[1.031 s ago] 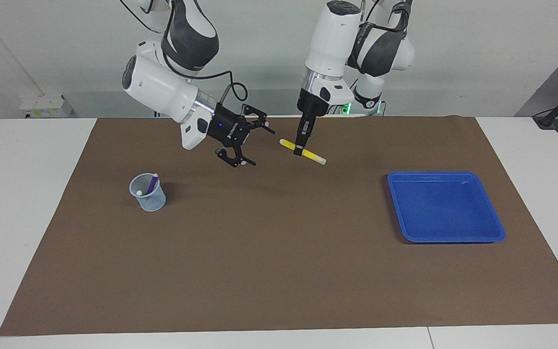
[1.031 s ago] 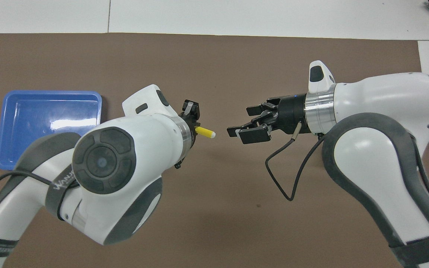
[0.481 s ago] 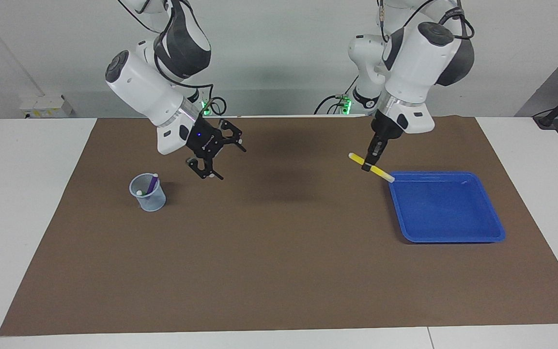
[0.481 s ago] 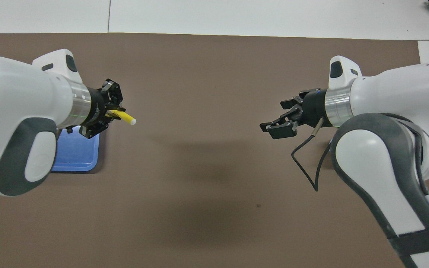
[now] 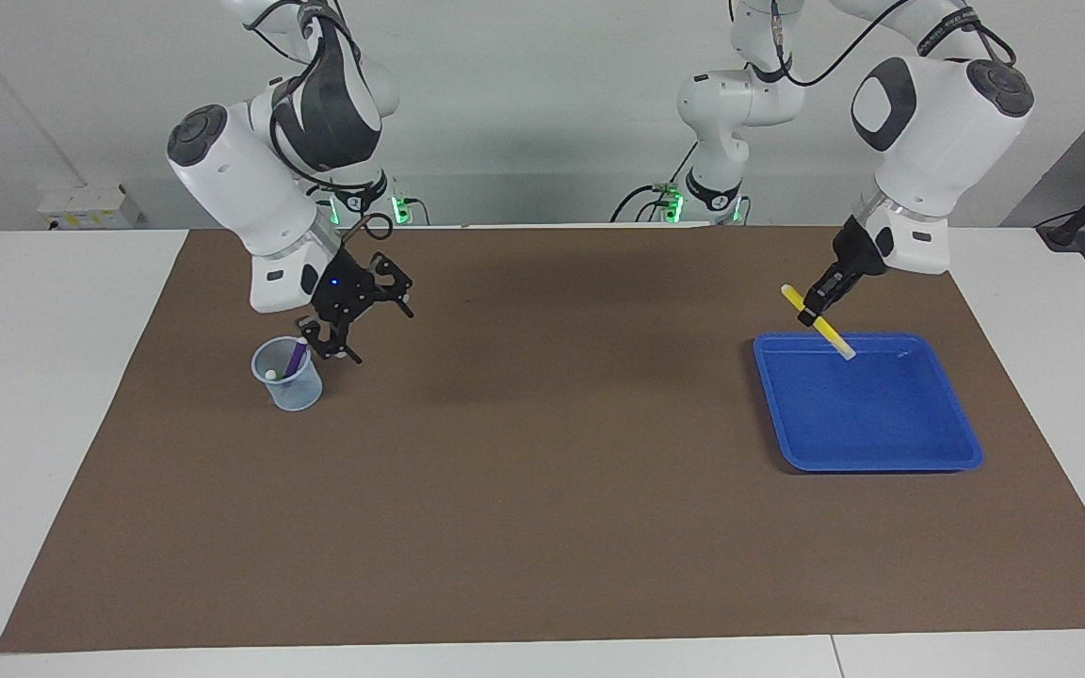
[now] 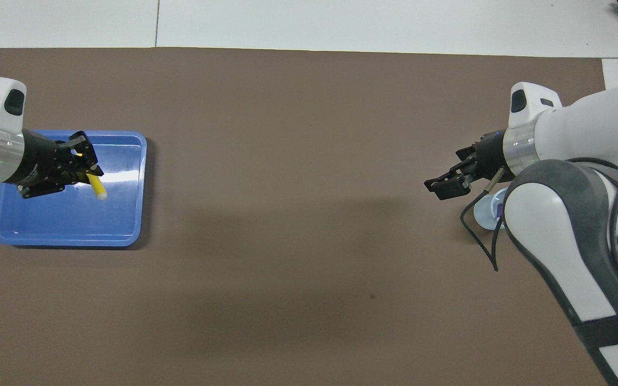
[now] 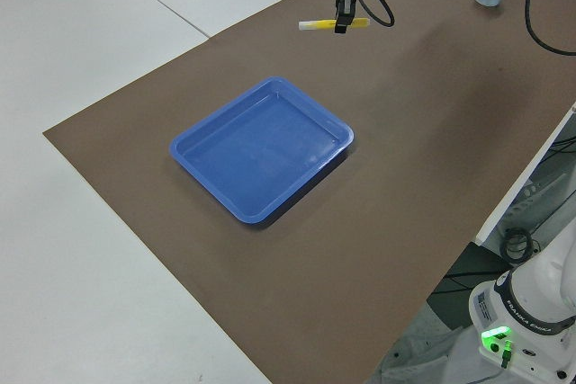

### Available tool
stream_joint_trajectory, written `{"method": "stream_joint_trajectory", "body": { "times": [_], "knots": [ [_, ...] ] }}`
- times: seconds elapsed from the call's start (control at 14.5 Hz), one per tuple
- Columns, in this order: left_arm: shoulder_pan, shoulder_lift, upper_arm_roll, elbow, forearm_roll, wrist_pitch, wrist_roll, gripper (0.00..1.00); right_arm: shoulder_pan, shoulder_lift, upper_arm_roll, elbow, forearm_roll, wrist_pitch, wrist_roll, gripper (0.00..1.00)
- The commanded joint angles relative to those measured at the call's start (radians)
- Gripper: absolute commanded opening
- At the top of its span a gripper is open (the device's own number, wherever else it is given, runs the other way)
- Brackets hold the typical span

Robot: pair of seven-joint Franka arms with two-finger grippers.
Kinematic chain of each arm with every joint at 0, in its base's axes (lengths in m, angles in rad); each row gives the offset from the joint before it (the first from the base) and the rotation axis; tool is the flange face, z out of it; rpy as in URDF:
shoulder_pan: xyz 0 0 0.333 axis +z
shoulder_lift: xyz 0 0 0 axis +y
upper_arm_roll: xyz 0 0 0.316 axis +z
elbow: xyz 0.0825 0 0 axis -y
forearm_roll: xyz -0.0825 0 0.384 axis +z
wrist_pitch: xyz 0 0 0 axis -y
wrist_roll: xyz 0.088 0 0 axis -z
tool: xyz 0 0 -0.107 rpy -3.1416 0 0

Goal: Right arm passes pens to left for tray arrangement
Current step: 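Lower the yellow pen into the blue tray and open the left gripper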

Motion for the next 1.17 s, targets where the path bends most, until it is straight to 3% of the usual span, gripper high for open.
{"method": "stream_joint_trajectory", "body": {
  "times": [0.0,0.41,0.76,1.1],
  "knots": [
    [0.047,-0.008,-0.008,-0.051,-0.011,-0.005,0.229,0.0,-0.059,-0.003,0.008,0.0,-0.056,-0.029,0.018,1.0],
    [0.085,0.085,-0.005,-0.091,0.018,0.133,0.576,0.0,-0.102,-0.004,0.008,-0.005,-0.139,-0.028,0.026,1.0],
    [0.11,0.192,-0.005,-0.132,0.073,0.311,0.657,0.0,-0.103,-0.004,0.008,-0.028,-0.235,0.014,0.061,1.0],
    [0.103,0.266,-0.005,-0.14,0.078,0.384,0.663,0.0,-0.104,-0.001,0.008,-0.092,-0.298,0.113,0.191,1.0]
  ]
}}
